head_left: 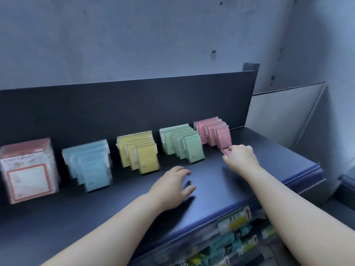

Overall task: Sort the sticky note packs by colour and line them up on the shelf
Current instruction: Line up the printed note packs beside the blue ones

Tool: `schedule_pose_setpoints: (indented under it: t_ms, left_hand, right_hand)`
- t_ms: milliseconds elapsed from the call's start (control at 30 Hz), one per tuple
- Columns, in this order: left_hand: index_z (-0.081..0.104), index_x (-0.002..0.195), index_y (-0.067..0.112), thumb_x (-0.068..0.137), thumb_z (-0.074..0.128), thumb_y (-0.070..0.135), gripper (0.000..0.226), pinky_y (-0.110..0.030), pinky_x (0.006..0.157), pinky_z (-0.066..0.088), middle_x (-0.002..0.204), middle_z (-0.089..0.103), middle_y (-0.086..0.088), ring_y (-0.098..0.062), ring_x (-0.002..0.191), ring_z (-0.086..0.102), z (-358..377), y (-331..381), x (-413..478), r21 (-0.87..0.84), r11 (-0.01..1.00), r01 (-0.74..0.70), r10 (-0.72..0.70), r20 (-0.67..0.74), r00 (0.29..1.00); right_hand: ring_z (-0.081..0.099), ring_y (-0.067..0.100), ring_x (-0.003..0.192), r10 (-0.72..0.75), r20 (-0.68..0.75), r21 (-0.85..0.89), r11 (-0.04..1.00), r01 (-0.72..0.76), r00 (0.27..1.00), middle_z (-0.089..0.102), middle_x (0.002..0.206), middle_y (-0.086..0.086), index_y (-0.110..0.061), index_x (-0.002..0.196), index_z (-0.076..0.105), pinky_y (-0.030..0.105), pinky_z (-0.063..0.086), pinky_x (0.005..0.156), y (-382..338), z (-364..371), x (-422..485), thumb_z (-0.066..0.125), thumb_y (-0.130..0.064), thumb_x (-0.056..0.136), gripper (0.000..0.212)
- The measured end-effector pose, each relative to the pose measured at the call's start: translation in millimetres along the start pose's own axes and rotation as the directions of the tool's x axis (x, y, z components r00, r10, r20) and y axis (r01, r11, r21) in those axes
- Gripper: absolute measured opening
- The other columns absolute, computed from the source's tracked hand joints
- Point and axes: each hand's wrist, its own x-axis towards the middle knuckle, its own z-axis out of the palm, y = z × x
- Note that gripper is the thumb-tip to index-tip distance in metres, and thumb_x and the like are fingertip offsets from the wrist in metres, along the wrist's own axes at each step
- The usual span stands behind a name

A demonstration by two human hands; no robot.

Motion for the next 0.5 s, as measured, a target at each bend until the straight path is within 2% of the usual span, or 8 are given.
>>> schedule_pose_setpoints:
  t_ms: [133, 233, 300, 367, 433, 500]
  left_hand:
    - [0.051, 0.133, 0.020, 0.092, 0.053, 0.047, 0.049, -0.021, 0.108, 0.030, 0.140, 0.044, 0.006, -0.011, 0.129, 0.042, 10, 1, 14, 0.016, 1.000, 0.001, 0.000, -0.045, 0.999]
    - [0.054, 0.130, 0.023, 0.091, 0.054, 0.049, 0.046, -0.021, 0.107, 0.032, 0.139, 0.045, 0.010, -0.009, 0.128, 0.042, 15, -2, 16, 0.026, 1.000, 0.001, 0.001, -0.083, 0.997]
    - [0.054, 0.129, 0.025, 0.091, 0.054, 0.049, 0.045, -0.020, 0.106, 0.032, 0.138, 0.045, 0.011, -0.008, 0.128, 0.042, 17, -4, 16, 0.031, 1.000, -0.003, 0.007, -0.105, 0.995]
    - [0.054, 0.129, 0.026, 0.091, 0.053, 0.049, 0.045, -0.019, 0.107, 0.031, 0.139, 0.045, 0.012, -0.007, 0.128, 0.041, 18, -4, 15, 0.038, 0.999, -0.002, 0.007, -0.119, 0.993]
    - [0.054, 0.129, 0.026, 0.091, 0.053, 0.049, 0.045, -0.019, 0.107, 0.030, 0.139, 0.044, 0.012, -0.007, 0.128, 0.041, 18, -4, 15, 0.042, 0.999, 0.000, 0.005, -0.124, 0.992]
    - [0.055, 0.129, 0.025, 0.091, 0.054, 0.049, 0.045, -0.016, 0.106, 0.028, 0.138, 0.045, 0.012, -0.007, 0.128, 0.042, 18, -4, 15, 0.038, 0.999, 0.007, -0.002, -0.124, 0.992]
  right_hand:
    - [0.040, 0.030, 0.120, 0.070, 0.101, -0.048, 0.997, -0.066, 0.992, 0.057, 0.118, 0.007, -0.014, 0.117, 0.055, 0.035, 0.043, 0.083, 24, 3, 24, 0.054, -0.053, 0.085, 0.050]
    - [0.055, 0.028, 0.104, 0.026, 0.091, 0.025, 0.999, -0.029, 0.995, 0.065, 0.096, 0.003, -0.017, 0.095, 0.058, 0.031, 0.050, 0.072, 28, 2, 36, 0.060, -0.039, 0.075, 0.029]
    - [0.059, 0.025, 0.094, -0.022, 0.106, 0.064, 0.998, 0.015, 0.994, 0.065, 0.093, 0.001, -0.017, 0.090, 0.057, 0.031, 0.051, 0.071, 28, -1, 40, 0.059, -0.032, 0.069, 0.026]
    - [0.058, 0.025, 0.099, -0.060, 0.087, 0.165, 0.985, 0.045, 0.994, 0.062, 0.106, 0.000, -0.018, 0.107, 0.054, 0.033, 0.050, 0.076, 26, -6, 43, 0.063, -0.034, 0.071, 0.041]
    - [0.055, 0.027, 0.107, -0.076, 0.002, 0.286, 0.956, 0.073, 0.997, 0.055, 0.118, 0.004, -0.017, 0.128, 0.042, 0.036, 0.048, 0.081, 24, -10, 46, 0.067, -0.034, 0.073, 0.063]
    - [0.052, 0.030, 0.110, -0.064, -0.099, 0.414, 0.905, 0.100, 0.993, 0.048, 0.128, 0.009, -0.015, 0.133, 0.032, 0.035, 0.046, 0.082, 20, -12, 53, 0.070, -0.026, 0.074, 0.072]
